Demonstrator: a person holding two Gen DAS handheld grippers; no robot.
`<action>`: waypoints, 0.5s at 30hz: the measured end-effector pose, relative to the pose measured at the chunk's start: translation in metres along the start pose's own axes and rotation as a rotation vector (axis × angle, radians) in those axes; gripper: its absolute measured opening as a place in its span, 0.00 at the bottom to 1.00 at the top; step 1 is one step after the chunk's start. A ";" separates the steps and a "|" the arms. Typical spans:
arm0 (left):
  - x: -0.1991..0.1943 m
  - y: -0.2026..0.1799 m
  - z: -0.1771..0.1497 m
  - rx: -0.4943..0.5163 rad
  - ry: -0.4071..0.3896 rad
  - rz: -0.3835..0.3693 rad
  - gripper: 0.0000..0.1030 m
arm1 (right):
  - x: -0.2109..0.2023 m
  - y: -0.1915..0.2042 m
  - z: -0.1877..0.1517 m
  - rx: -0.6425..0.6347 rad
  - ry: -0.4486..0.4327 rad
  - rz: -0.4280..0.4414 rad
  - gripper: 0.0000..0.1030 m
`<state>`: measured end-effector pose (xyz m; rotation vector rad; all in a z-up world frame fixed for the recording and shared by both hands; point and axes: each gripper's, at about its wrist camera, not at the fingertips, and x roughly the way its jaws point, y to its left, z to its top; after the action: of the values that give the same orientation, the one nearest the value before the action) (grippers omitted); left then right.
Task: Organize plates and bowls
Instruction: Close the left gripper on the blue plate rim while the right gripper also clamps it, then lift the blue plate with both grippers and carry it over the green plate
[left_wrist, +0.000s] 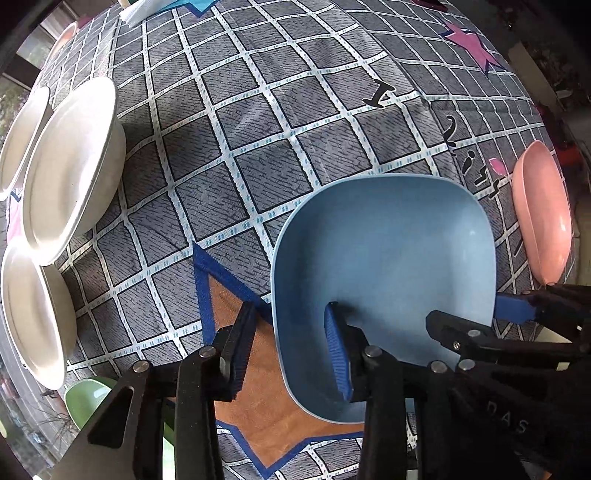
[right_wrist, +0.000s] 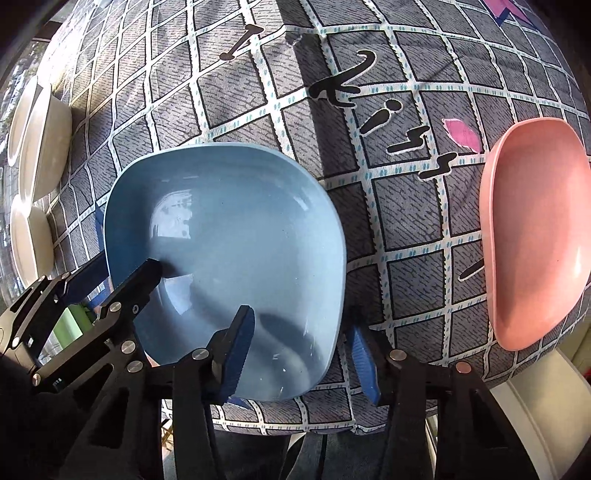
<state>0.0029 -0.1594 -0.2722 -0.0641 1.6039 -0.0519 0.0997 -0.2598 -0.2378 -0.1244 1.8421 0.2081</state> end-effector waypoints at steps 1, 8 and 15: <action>-0.001 -0.018 0.000 0.009 0.001 0.001 0.40 | -0.001 -0.002 0.001 -0.005 0.007 0.000 0.26; -0.004 -0.054 -0.032 -0.015 0.027 -0.015 0.37 | -0.019 -0.005 -0.021 0.017 0.039 -0.006 0.20; 0.008 -0.041 -0.049 -0.084 0.033 -0.028 0.37 | -0.030 0.010 -0.055 -0.071 0.062 0.000 0.20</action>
<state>-0.0464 -0.2008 -0.2751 -0.1521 1.6375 -0.0071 0.0545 -0.2623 -0.1934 -0.1819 1.8968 0.2724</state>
